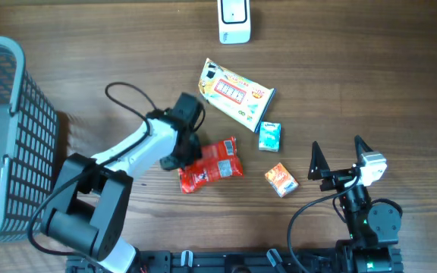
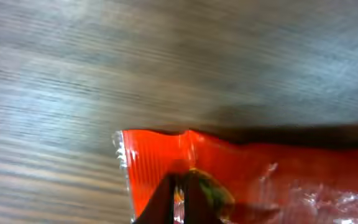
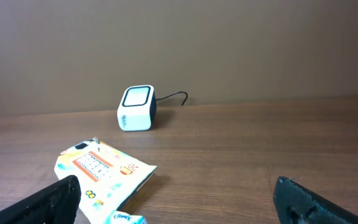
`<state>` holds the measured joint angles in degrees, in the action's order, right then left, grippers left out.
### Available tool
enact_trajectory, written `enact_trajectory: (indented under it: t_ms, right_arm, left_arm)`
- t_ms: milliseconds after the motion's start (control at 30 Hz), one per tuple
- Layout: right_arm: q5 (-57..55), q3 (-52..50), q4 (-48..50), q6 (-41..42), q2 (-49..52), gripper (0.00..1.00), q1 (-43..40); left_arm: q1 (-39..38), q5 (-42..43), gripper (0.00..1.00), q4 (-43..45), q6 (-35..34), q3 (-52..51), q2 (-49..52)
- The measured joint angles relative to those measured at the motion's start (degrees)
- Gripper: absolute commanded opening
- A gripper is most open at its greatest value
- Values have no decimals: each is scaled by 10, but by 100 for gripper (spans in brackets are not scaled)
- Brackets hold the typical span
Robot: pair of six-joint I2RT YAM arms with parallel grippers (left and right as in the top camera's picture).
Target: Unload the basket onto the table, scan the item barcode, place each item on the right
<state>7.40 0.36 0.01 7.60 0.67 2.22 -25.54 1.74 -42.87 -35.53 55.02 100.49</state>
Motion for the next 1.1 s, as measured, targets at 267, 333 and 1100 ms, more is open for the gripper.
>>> enact_trajectory:
  t_ms: [267,333,1100]
  right_arm:
    - [0,0,0,0,0,100,0]
    - [0,0,0,0,0,99,0]
    - [0,0,0,0,0,100,0]
  left_arm:
    - [34,-101,4,-161,-8,116,-20]
    - [23,-59,4,-154,-8,141,-51]
    - [-60,210,4,338,-240,-73,-74]
